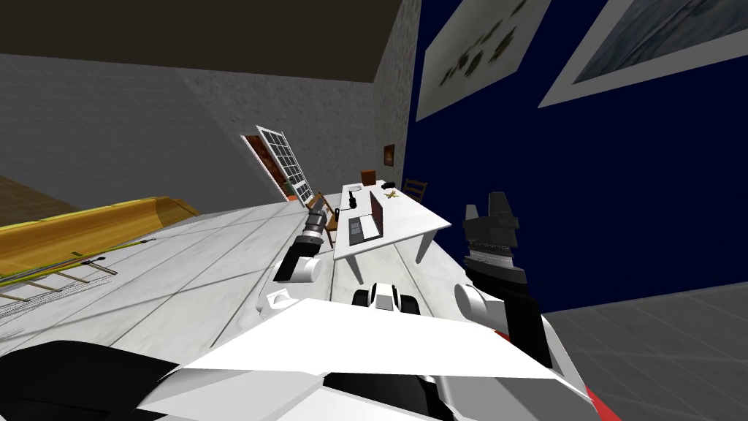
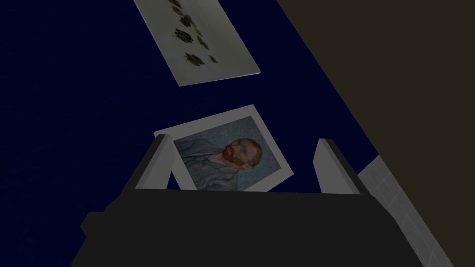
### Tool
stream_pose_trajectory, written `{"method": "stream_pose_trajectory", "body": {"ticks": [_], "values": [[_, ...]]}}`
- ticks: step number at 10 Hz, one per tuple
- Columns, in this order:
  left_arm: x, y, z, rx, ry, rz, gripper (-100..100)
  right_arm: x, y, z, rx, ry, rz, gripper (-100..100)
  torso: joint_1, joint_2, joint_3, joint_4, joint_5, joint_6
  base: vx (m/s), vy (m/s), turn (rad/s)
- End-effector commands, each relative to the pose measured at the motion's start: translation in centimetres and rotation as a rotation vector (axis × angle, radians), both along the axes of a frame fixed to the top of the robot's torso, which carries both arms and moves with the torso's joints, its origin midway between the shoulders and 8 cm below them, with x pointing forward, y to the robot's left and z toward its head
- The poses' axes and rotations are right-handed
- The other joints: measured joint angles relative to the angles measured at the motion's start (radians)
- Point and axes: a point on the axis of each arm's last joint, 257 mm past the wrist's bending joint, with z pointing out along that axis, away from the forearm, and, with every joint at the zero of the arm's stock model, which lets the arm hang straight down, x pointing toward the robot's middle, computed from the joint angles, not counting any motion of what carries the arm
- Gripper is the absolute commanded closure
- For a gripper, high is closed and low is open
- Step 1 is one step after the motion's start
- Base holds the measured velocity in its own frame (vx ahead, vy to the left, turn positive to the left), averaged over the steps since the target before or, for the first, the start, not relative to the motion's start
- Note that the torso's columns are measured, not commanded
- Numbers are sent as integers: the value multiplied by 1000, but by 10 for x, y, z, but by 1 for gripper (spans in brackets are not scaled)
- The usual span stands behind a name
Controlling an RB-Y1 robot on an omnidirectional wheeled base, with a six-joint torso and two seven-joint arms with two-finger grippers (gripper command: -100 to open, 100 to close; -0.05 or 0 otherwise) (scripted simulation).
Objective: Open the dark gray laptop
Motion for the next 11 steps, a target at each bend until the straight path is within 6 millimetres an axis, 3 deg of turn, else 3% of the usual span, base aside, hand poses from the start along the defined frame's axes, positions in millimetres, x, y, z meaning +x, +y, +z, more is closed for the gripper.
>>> {"method": "stream_pose_trajectory", "body": {"ticks": [1, 6, 11], "values": [[5, 3, -1, 13, 30, 16, -100, 0, 0, 0, 0, 0, 0, 0, -2, 0, 0, 0, 0, 0, 40, -135, 63], [13, 9, -14, 37, 110, 41, -100, 0, 0, 0, 0, 0, 0, 0, -2, -1, 0, 0, -1, 0, 35, -168, 73], [21, 18, -41, 85, 232, 67, -100, 0, 0, 0, 0, 0, 0, 0, -3, -2, -1, 0, -1, 0, 71, -208, 95]]}}
